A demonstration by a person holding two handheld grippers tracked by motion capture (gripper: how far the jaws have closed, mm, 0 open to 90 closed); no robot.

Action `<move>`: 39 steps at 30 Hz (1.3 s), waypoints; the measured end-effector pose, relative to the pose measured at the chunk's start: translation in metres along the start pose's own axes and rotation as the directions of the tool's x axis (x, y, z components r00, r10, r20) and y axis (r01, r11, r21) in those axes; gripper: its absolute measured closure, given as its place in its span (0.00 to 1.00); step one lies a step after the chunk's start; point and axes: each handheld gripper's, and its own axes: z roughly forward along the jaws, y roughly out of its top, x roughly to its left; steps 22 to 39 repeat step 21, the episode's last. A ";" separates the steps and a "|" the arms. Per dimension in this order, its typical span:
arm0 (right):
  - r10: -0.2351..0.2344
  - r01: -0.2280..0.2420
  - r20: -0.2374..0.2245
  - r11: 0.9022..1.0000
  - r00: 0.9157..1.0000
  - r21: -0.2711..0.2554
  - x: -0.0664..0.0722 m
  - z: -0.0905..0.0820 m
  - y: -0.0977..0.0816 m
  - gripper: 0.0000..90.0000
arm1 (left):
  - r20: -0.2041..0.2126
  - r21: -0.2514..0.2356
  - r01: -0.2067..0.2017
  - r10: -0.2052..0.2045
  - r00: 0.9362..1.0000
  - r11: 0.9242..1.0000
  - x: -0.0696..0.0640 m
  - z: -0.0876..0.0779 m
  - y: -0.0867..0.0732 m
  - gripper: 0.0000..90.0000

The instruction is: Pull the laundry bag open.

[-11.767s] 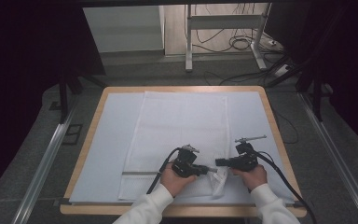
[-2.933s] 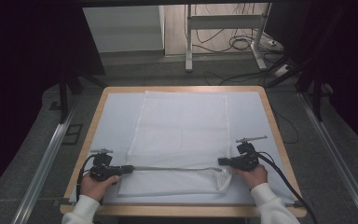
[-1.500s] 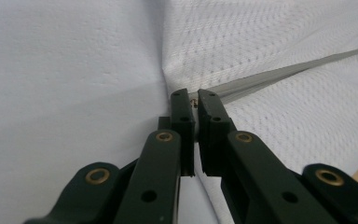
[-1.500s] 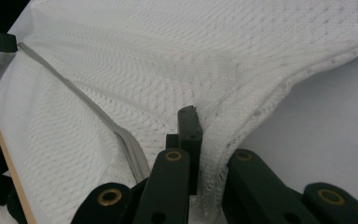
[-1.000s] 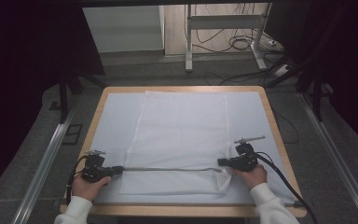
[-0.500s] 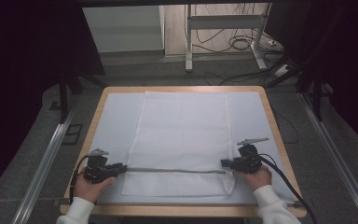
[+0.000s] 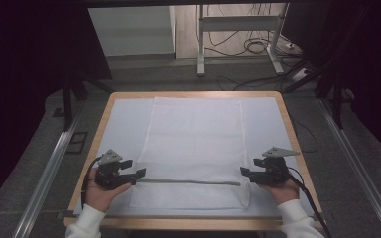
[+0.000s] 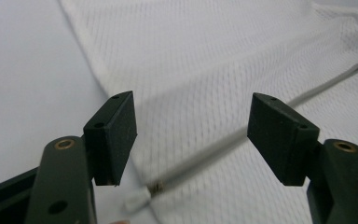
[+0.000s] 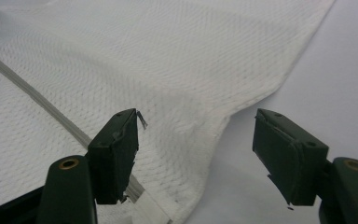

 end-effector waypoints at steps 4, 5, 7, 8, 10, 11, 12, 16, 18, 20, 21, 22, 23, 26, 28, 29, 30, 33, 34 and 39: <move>0.009 -0.009 0.025 1.000 1.000 -0.009 -0.008 -0.006 -0.002 0.34 | -0.027 -0.008 -0.022 0.022 0.999 1.000 0.006 0.016 0.008 0.36; 0.017 -0.016 0.029 1.000 0.999 -0.006 -0.012 -0.006 -0.003 0.34 | -0.026 0.000 -0.025 0.025 0.999 1.000 0.007 0.019 0.010 0.36; 0.021 -0.021 0.038 1.000 0.999 -0.003 -0.017 -0.006 -0.005 0.34 | -0.037 0.008 -0.043 0.044 0.998 0.999 0.009 0.022 0.010 0.37; 0.022 -0.022 0.041 1.000 0.999 -0.003 -0.020 -0.006 -0.006 0.34 | -0.032 0.012 -0.047 0.048 0.998 0.999 0.010 0.023 0.010 0.37; 0.027 -0.027 0.039 1.000 0.999 -0.005 -0.024 -0.007 -0.007 0.34 | -0.035 0.020 -0.043 0.044 0.998 0.999 0.011 0.024 0.009 0.37; 0.029 -0.028 0.039 1.000 0.999 -0.008 -0.026 -0.007 -0.007 0.34 | -0.037 0.019 -0.040 0.041 0.998 0.999 0.011 0.024 0.009 0.37; 0.031 -0.031 0.039 0.999 0.999 -0.008 -0.027 -0.007 -0.008 0.34 | -0.031 0.021 -0.038 0.038 0.999 0.999 0.011 0.024 0.009 0.37; 0.034 -0.034 0.038 0.999 0.999 -0.012 -0.029 -0.007 -0.009 0.34 | -0.015 0.018 -0.054 0.054 0.998 0.998 0.009 0.022 0.010 0.35; 0.032 -0.031 0.032 0.999 0.999 -0.016 -0.028 -0.007 -0.008 0.34 | -0.015 0.019 -0.053 0.054 0.998 0.998 0.009 0.022 0.010 0.34; 0.023 -0.023 0.026 1.000 0.999 -0.010 -0.027 -0.006 -0.008 0.33 | -0.016 0.017 -0.050 0.050 0.999 0.999 0.009 0.022 0.009 0.34; 0.020 -0.020 0.028 1.000 0.999 -0.010 -0.027 -0.006 -0.008 0.33 | -0.017 0.014 -0.049 0.050 0.999 0.999 0.010 0.022 0.009 0.34; 0.020 -0.020 0.028 1.000 0.999 -0.010 -0.027 -0.006 -0.008 0.33 | -0.017 0.014 -0.049 0.050 0.999 0.999 0.010 0.022 0.009 0.34; 0.020 -0.020 0.028 1.000 0.999 -0.010 -0.027 -0.006 -0.008 0.33 | -0.017 0.014 -0.049 0.050 0.999 0.999 0.010 0.022 0.009 0.34; 0.020 -0.020 0.028 1.000 0.999 -0.010 -0.027 -0.006 -0.008 0.33 | -0.017 0.014 -0.049 0.050 0.999 0.999 0.010 0.022 0.009 0.34; 0.020 -0.020 0.028 1.000 0.999 -0.010 -0.027 -0.006 -0.008 0.33 | -0.017 0.014 -0.049 0.050 0.999 0.999 0.010 0.022 0.009 0.34; 0.020 -0.020 0.028 1.000 0.999 -0.010 -0.027 -0.006 -0.008 0.33 | -0.017 0.014 -0.049 0.050 0.999 0.999 0.010 0.022 0.009 0.34; 0.020 -0.020 0.028 1.000 0.999 -0.010 -0.027 -0.006 -0.008 0.33 | -0.017 0.014 -0.049 0.050 0.999 0.999 0.010 0.022 0.009 0.34; 0.020 -0.020 0.028 1.000 0.999 -0.010 -0.027 -0.006 -0.008 0.33 | -0.017 0.014 -0.049 0.050 0.999 0.999 0.010 0.022 0.009 0.34; 0.020 -0.020 0.028 1.000 0.999 -0.010 -0.027 -0.006 -0.008 0.33 | -0.017 0.014 -0.049 0.050 0.999 0.999 0.010 0.022 0.009 0.34; 0.020 -0.020 0.028 1.000 0.999 -0.010 -0.027 -0.006 -0.008 0.33 | -0.017 0.014 -0.049 0.050 0.999 0.999 0.010 0.022 0.009 0.34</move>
